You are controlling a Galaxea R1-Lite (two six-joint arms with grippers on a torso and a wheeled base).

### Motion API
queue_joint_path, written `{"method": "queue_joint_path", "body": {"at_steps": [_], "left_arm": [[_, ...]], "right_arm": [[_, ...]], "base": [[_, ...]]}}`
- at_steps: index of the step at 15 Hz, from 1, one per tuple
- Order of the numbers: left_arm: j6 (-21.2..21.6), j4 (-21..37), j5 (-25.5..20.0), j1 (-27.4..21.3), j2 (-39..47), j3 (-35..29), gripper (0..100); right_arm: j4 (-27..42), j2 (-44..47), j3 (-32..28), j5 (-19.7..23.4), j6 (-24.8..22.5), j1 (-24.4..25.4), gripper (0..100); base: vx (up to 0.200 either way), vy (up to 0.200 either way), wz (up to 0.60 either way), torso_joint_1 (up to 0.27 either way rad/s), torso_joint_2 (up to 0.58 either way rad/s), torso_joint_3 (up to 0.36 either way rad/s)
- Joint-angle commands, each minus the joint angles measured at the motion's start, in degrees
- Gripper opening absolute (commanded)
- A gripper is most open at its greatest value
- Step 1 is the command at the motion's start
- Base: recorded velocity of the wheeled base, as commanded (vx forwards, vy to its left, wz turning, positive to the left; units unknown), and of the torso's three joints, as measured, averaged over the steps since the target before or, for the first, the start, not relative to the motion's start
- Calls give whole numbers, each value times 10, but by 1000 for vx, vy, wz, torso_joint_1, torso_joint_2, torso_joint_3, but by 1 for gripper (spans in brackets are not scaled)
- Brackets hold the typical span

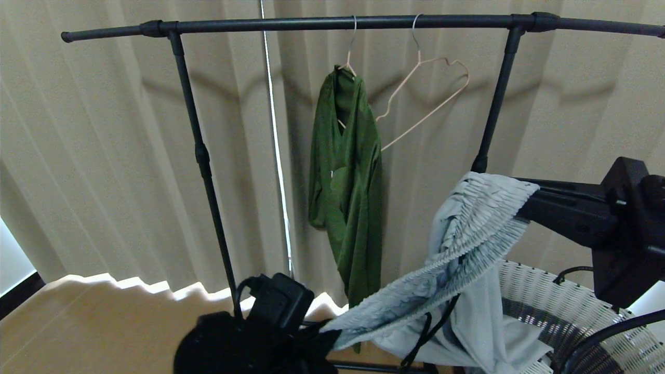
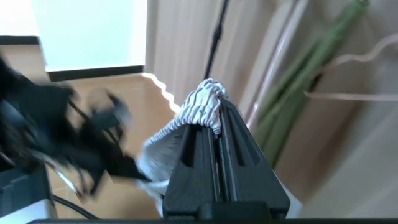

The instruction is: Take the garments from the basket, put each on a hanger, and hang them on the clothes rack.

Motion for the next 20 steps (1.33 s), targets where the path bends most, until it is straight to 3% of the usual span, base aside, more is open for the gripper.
{"method": "queue_joint_path", "body": {"at_steps": [1, 2, 6, 9, 12, 15, 17, 20], "left_arm": [[47, 86, -4, 67, -149, -31, 0], [49, 179, -15, 98, -208, -93, 0], [69, 360, -76, 167, -305, -251, 0], [109, 393, -90, 193, -303, -346, 0], [133, 428, -90, 192, -263, -435, 0], [128, 499, -87, 189, -262, -421, 0], [119, 499, -87, 185, -259, -375, 0], [64, 499, -86, 146, -253, -355, 0]], "right_arm": [[1, 8, 9, 0, -1, -5, 0], [0, 11, 10, 0, -1, -6, 0], [0, 13, 0, -1, -3, -16, 0], [0, 16, -5, -1, -4, -49, 0], [-2, 43, -45, 1, 1, -116, 0], [0, 46, -47, 1, 2, -122, 0], [-1, 47, -34, 1, 2, -122, 0], [-2, 51, -42, 1, 2, -122, 0]], "base": [[0, 0, 0, 0, 0, 0], [0, 0, 0, 0, 0, 0], [0, 0, 0, 0, 0, 0], [0, 0, 0, 0, 0, 0], [0, 0, 0, 0, 0, 0], [0, 0, 0, 0, 0, 0], [0, 0, 0, 0, 0, 0], [0, 0, 0, 0, 0, 0]]}}
